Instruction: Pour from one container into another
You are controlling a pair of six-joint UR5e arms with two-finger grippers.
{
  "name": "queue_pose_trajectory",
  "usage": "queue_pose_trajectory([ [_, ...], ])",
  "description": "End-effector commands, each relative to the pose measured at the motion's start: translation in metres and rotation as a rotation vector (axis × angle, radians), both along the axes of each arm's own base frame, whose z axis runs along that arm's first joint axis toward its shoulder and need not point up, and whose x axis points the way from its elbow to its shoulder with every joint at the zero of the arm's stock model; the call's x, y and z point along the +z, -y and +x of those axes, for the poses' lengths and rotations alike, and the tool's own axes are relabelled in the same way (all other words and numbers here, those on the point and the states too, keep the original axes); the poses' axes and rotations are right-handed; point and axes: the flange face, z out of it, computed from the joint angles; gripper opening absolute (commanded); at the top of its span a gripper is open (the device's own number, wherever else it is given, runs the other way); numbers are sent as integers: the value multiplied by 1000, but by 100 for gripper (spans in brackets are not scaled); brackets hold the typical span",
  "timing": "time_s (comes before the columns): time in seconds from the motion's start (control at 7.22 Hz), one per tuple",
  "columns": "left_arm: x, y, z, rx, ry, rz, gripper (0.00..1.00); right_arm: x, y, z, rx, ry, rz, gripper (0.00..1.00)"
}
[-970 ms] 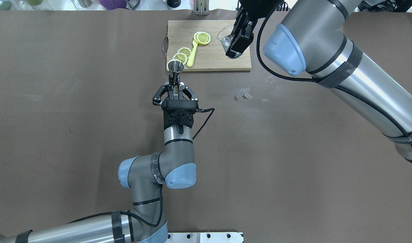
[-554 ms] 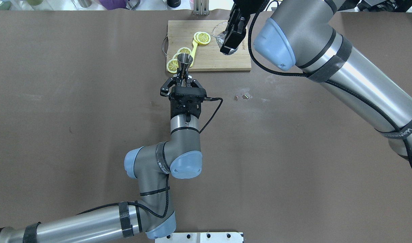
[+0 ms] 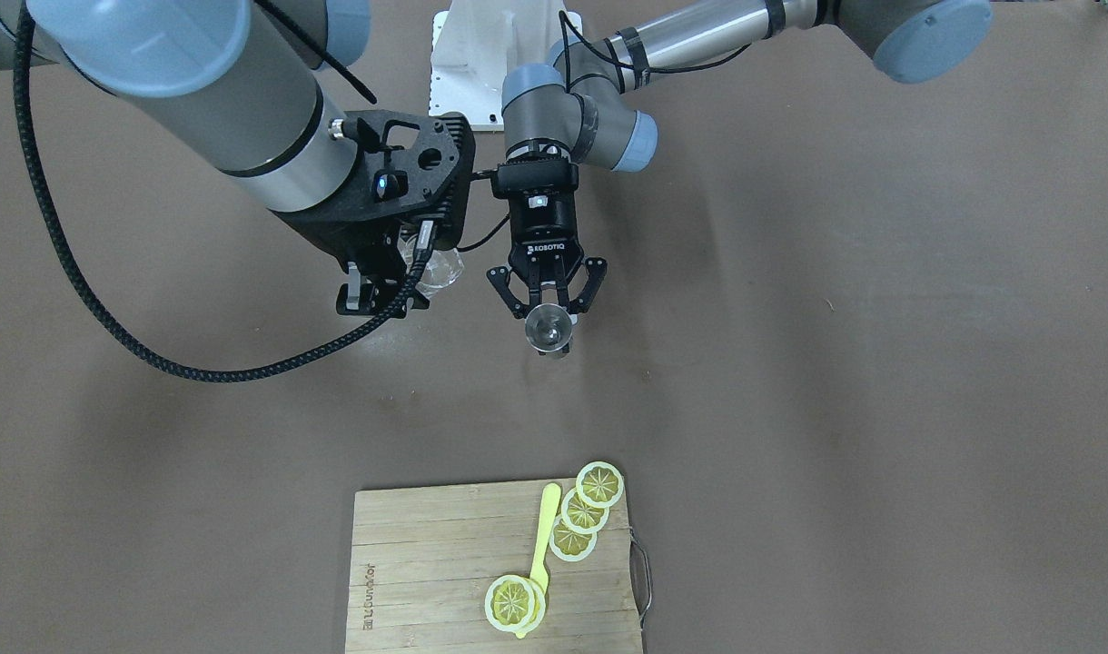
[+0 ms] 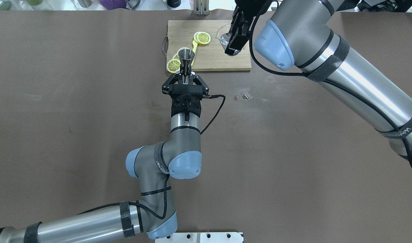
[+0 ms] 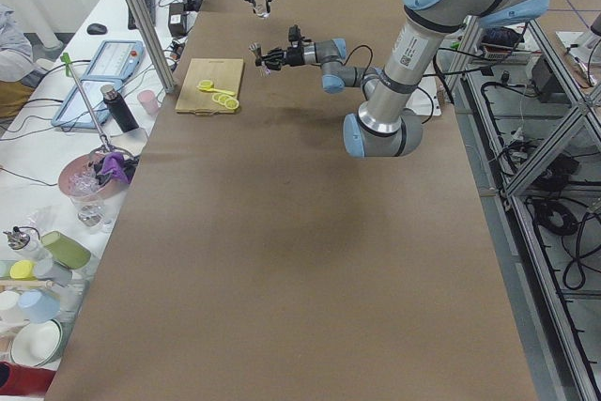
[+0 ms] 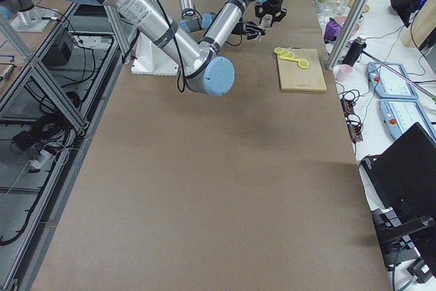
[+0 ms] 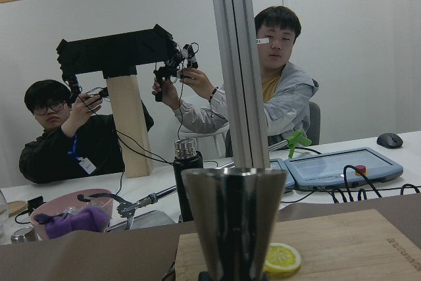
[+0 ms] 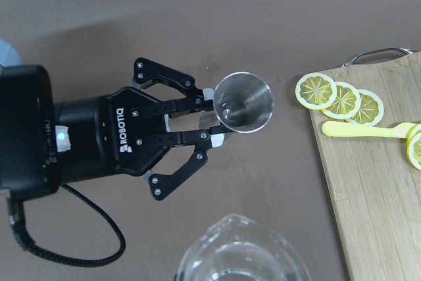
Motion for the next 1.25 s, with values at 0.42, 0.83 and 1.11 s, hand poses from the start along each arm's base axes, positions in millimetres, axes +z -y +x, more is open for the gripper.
queue_pose_trajectory([
  [0.42, -14, -14, 6, 30, 24, 25, 0, -22, 9, -25, -53, -31, 131, 0],
  [0.83, -16, -23, 12, 52, 39, 27, 0, -26, -3, -46, -127, -92, 228, 0],
  [1.11, -16, -31, 17, 70, 53, 28, 0, -23, -1, -49, -140, -99, 236, 0],
])
